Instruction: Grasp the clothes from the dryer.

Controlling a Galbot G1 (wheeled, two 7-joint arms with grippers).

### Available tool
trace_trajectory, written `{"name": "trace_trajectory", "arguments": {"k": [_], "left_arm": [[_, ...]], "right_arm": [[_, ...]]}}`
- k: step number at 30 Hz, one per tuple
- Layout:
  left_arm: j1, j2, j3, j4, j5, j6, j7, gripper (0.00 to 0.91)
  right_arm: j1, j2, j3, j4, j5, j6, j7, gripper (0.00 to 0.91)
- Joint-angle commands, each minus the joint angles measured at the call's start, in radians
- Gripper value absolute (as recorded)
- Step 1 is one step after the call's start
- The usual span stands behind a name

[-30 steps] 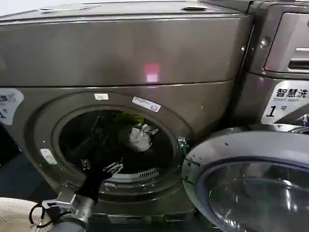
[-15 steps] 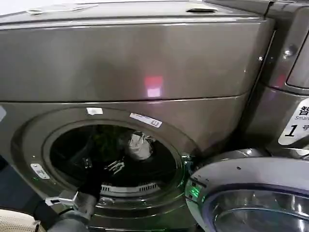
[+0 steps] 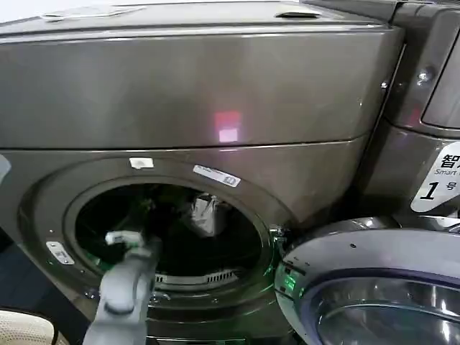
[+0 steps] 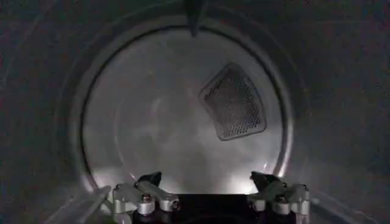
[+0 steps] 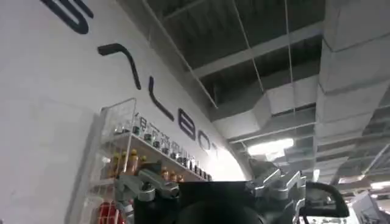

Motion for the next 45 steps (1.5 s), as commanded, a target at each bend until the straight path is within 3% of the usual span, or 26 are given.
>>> {"name": "trace_trajectory", "arguments": {"k": [1, 8, 11, 16, 22, 30, 45], "left_arm": [[-0.364, 0.074, 0.254, 0.481, 0.278, -0.075, 0.353, 0.907], [-0.570, 0.068, 0.484, 0.833, 0.359, -0.282, 0.579, 0.907], [-0.628, 0.067, 0.533, 0.945, 0.493, -0.435, 0.653, 0.907], [-0.717, 0.064, 0.617, 1.028, 0.550, -0.483, 0.795, 0.907], [-0.759, 0.038, 0.694, 1.073, 0.654, -0.499, 0.924, 0.907], [-0.777, -0.013, 0.783, 1.155, 0.626, -0.481, 1.016, 0.907], [-0.771, -0.060, 0.812, 1.238, 0.646, -0.420, 0.926, 0.907]], "right_arm": [[0.007, 0.003, -0.006, -0.010, -0.002, 0.002, -0.002, 0.907], [0.002, 0.013, 0.000, -0.016, -0.001, 0.007, -0.005, 0.907], [-0.005, 0.012, 0.010, -0.021, -0.001, 0.009, -0.006, 0.907], [0.005, 0.021, -0.008, -0.011, -0.001, 0.009, -0.006, 0.907], [0.006, 0.024, -0.009, -0.012, -0.002, 0.011, -0.008, 0.907], [0.014, 0.029, -0.015, -0.009, -0.003, 0.014, -0.009, 0.907], [0.039, 0.047, -0.046, 0.001, -0.014, 0.024, -0.015, 0.907]]}}
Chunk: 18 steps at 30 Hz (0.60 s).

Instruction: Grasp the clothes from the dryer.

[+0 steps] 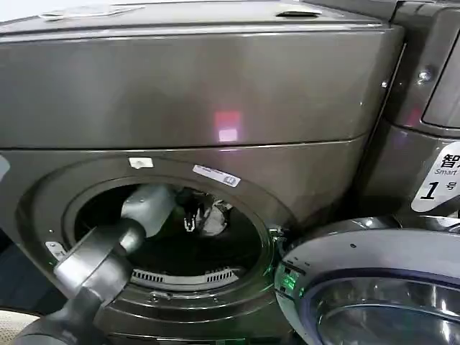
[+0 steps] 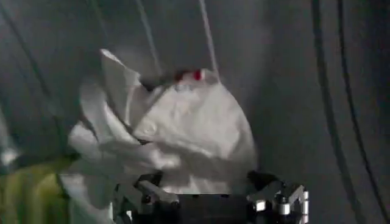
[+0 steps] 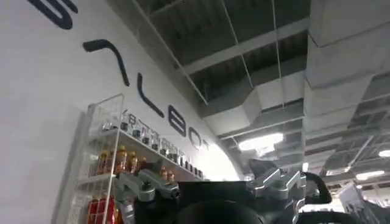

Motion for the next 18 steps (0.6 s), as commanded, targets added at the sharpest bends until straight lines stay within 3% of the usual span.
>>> {"name": "trace_trajectory", "arguments": {"k": [1, 2, 3, 4, 5, 10, 18], "left_arm": [[-0.002, -0.021, 0.022, 0.057, -0.004, 0.020, -0.035, 0.907], [0.000, -0.021, 0.022, 0.058, -0.011, 0.022, -0.042, 0.907], [0.000, -0.021, 0.021, 0.057, -0.014, 0.024, -0.044, 0.830], [-0.003, -0.021, 0.020, 0.057, -0.017, 0.027, -0.047, 0.262], [-0.008, -0.022, 0.020, 0.056, -0.020, 0.027, -0.049, 0.114], [-0.014, -0.026, 0.030, 0.057, -0.022, 0.026, -0.044, 0.023], [-0.014, -0.025, 0.041, 0.053, -0.031, 0.023, -0.046, 0.000]], "right_arm": [[0.003, 0.002, -0.005, 0.000, -0.003, 0.002, -0.001, 0.907], [0.003, 0.002, -0.007, 0.001, -0.004, 0.002, -0.001, 0.907], [0.004, 0.002, -0.009, 0.001, -0.005, 0.003, -0.002, 0.907], [0.005, 0.002, -0.010, 0.002, -0.006, 0.003, -0.002, 0.907], [0.006, 0.002, -0.011, 0.003, -0.006, 0.004, -0.002, 0.907], [0.005, 0.002, -0.011, -0.006, -0.009, 0.008, -0.004, 0.907], [0.002, 0.007, -0.009, 0.000, -0.008, 0.009, -0.003, 0.907]]}}
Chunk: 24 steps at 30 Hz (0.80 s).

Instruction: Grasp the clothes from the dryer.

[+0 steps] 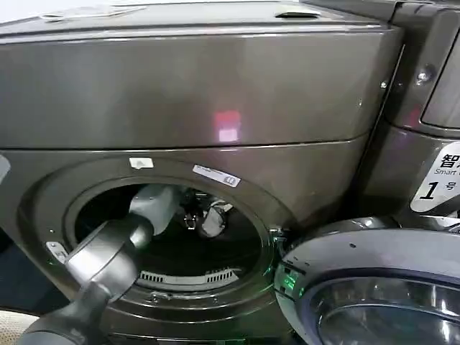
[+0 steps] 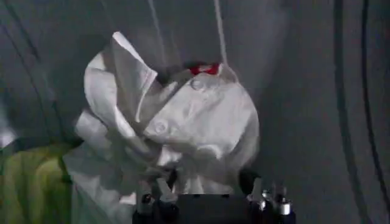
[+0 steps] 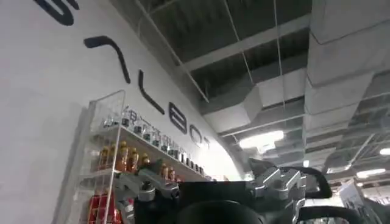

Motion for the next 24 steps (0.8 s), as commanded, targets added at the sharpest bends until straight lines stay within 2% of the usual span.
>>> {"name": "trace_trajectory", "arguments": {"k": [1, 7, 10, 13, 18, 24], "left_arm": [[-0.006, 0.001, 0.007, 0.003, -0.005, 0.000, -0.003, 0.000], [-0.008, 0.011, -0.031, -0.014, -0.055, 0.000, -0.089, 0.000], [0.012, 0.033, -0.107, -0.083, -0.108, 0.022, -0.194, 0.000], [0.047, 0.040, -0.258, -0.152, -0.229, 0.082, -0.332, 0.000], [0.202, 0.045, -0.499, -0.347, -0.379, 0.137, -0.613, 0.000], [0.428, 0.060, -0.657, -0.693, -0.518, 0.149, -0.810, 0.000]], "right_arm": [[-0.002, 0.003, 0.002, 0.004, 0.001, 0.001, 0.001, 0.907], [-0.009, 0.007, 0.011, 0.003, 0.005, 0.001, 0.001, 0.907], [-0.008, 0.005, 0.011, 0.001, 0.005, 0.001, 0.003, 0.907], [-0.003, -0.006, 0.010, -0.013, 0.001, 0.001, 0.005, 0.907], [0.004, -0.017, -0.001, -0.022, -0.054, -0.031, 0.021, 0.907], [-0.008, -0.039, 0.030, -0.027, -0.090, -0.042, 0.027, 0.907]]}}
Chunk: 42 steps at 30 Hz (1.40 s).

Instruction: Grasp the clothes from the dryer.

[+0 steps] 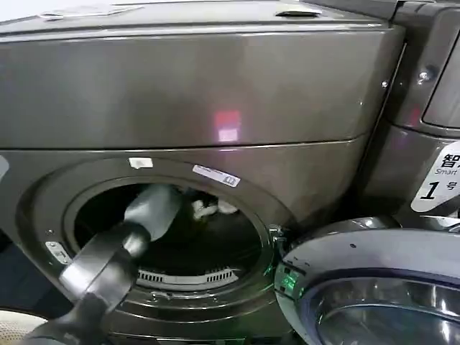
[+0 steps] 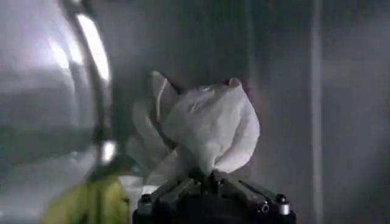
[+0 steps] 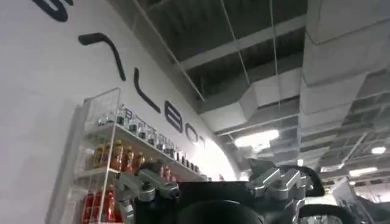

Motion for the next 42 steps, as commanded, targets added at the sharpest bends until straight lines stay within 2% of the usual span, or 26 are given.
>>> {"name": "trace_trajectory", "arguments": {"k": [1, 4, 6, 9, 10, 13, 16, 21, 42], "left_arm": [[0.302, 0.008, -0.327, -0.450, -0.220, 0.031, -0.402, 0.000], [0.423, -0.014, -0.411, -0.593, -0.345, 0.017, -0.530, 0.000], [0.488, -0.039, -0.453, -0.695, -0.430, -0.022, -0.593, 0.000], [0.590, -0.068, -0.489, -0.811, -0.432, -0.114, -0.665, 0.000], [0.618, -0.077, -0.496, -0.845, -0.437, -0.127, -0.704, 0.000], [0.687, -0.104, -0.507, -0.935, -0.401, -0.136, -0.797, 0.000], [0.720, -0.115, -0.509, -0.932, -0.347, -0.143, -0.852, 0.000], [0.723, -0.117, -0.500, -0.939, -0.311, -0.165, -0.877, 0.000], [0.718, -0.108, -0.489, -0.945, -0.280, -0.131, -0.862, 0.000]], "right_arm": [[-0.009, -0.018, 0.026, -0.006, -0.052, -0.017, 0.008, 0.907], [-0.013, -0.024, 0.033, -0.014, -0.077, -0.010, 0.024, 0.907], [-0.014, -0.034, 0.035, -0.021, -0.078, -0.004, 0.028, 0.907], [-0.018, -0.032, 0.039, -0.018, -0.069, 0.008, 0.038, 0.907], [-0.022, -0.031, 0.043, -0.017, -0.036, 0.007, 0.044, 0.907], [-0.031, -0.032, 0.060, -0.019, -0.016, 0.012, 0.044, 0.907], [-0.036, -0.029, 0.076, -0.014, -0.009, 0.001, 0.029, 0.907], [-0.046, -0.025, 0.080, -0.014, 0.020, 0.028, 0.035, 0.907], [-0.045, -0.020, 0.092, 0.001, 0.036, 0.009, 0.013, 0.907]]}}
